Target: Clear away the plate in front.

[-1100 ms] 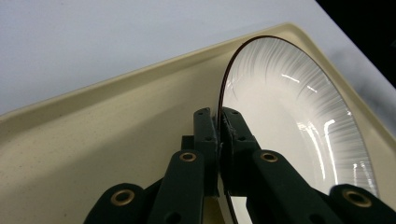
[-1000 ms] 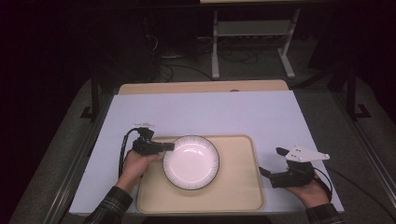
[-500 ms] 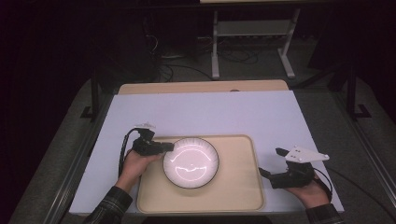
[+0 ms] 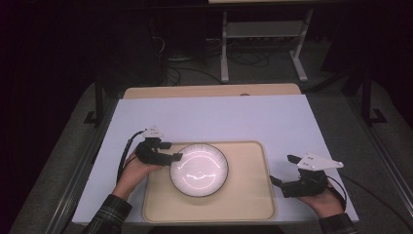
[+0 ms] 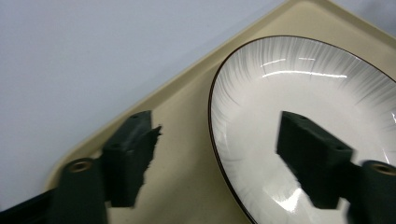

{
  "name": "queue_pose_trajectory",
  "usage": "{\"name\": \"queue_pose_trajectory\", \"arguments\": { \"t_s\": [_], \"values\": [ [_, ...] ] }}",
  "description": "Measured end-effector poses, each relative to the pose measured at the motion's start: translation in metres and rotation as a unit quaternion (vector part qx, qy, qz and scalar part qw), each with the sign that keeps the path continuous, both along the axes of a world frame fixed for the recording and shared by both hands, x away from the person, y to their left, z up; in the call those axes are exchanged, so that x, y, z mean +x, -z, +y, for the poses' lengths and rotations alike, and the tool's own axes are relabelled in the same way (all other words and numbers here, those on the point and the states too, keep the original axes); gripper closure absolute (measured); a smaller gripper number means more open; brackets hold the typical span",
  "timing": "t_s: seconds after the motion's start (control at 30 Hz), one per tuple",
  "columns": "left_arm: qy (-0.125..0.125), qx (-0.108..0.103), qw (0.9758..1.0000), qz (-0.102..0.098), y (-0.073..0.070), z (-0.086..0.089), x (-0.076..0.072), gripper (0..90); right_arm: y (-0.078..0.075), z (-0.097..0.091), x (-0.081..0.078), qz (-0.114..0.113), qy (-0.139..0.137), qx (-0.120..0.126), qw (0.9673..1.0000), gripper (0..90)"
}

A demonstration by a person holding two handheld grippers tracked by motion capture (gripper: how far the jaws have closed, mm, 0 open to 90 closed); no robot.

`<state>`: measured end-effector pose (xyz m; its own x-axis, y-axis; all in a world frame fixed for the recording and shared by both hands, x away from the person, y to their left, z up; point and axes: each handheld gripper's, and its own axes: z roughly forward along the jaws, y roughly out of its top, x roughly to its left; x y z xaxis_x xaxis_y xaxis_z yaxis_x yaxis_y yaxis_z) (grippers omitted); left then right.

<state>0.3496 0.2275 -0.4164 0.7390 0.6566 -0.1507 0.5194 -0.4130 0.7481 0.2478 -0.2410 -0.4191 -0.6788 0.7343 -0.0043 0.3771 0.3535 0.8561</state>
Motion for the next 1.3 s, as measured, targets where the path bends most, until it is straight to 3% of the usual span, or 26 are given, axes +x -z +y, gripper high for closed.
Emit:
{"name": "queue_pose_trajectory", "arguments": {
  "t_s": [0.03,0.17,0.27,0.4,0.43,0.5,0.9,1.3],
  "values": [
    [0.0,-0.002,1.0,-0.002,-0.002,0.001,-0.001,20.1,0.0,0.0,0.0,0.0,0.0,0.001,1.0,5.7],
    [0.003,0.002,0.9999,-0.015,-0.01,0.008,-0.005,3.9,0.0,-0.001,0.0,-0.001,0.001,0.003,1.0,5.7],
    [0.006,-0.001,0.9998,-0.018,-0.013,0.011,-0.008,0.3,0.0,-0.001,0.0,-0.002,0.001,0.002,1.0,5.7],
    [0.009,0.001,0.9996,-0.026,-0.018,0.015,-0.014,0.0,0.0,-0.001,0.0,-0.002,0.001,0.003,1.0,5.7],
    [0.011,0.013,0.9993,-0.033,-0.021,0.016,-0.018,0.0,0.0,-0.001,0.0,-0.002,0.001,0.004,1.0,5.7],
    [0.011,0.014,0.9992,-0.036,-0.022,0.017,-0.02,0.0,0.0,-0.001,0.0,-0.003,0.001,0.003,1.0,5.7],
    [-0.016,0.001,0.9976,-0.067,-0.026,0.039,-0.042,0.0,0.0,-0.002,0.0,-0.003,0.001,0.003,1.0,5.7],
    [-0.045,0.003,0.9962,-0.075,-0.014,0.065,-0.061,0.0,0.0,-0.002,0.0,-0.002,0.003,0.002,1.0,5.7]
  ]
}}
